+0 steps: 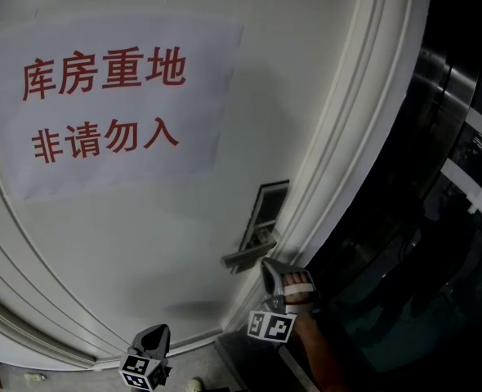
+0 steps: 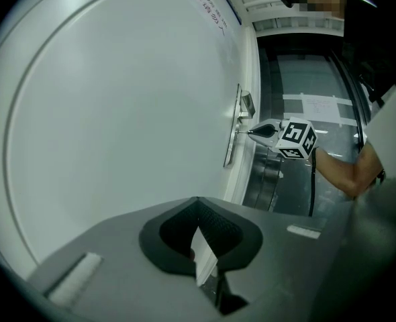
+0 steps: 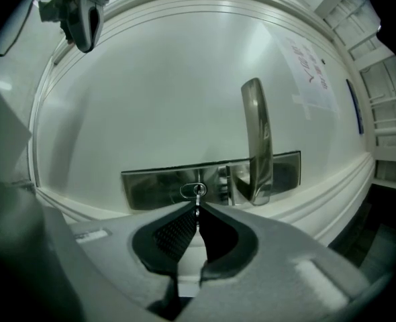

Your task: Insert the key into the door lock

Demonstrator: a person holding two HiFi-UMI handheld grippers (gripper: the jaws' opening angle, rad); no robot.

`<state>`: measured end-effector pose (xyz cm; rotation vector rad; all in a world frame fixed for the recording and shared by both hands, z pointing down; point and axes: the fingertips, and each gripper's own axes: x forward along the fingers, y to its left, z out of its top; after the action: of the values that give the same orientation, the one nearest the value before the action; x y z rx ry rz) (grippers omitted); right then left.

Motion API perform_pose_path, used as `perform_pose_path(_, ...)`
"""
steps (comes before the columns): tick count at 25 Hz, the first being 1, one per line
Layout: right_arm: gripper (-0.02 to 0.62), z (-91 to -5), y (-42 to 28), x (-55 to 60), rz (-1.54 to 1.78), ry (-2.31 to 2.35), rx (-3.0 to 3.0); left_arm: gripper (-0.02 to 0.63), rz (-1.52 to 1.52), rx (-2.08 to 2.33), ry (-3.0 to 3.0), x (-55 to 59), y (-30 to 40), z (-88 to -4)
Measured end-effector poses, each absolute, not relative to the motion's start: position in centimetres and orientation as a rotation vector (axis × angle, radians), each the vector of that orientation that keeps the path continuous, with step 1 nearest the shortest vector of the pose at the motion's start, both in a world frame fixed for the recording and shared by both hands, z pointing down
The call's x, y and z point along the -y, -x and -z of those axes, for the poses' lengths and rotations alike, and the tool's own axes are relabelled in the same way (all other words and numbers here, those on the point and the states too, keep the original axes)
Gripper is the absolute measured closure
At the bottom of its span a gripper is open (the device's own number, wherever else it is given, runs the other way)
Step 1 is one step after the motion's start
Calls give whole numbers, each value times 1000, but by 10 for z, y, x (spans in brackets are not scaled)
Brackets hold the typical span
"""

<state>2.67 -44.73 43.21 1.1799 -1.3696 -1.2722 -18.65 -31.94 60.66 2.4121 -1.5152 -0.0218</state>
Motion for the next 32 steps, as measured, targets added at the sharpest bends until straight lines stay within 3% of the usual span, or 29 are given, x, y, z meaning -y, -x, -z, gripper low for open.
perform_pose_path(32, 581, -433, -13, 468, 1276, -1171, 1401, 604, 40, 1566, -2392, 319, 202, -601)
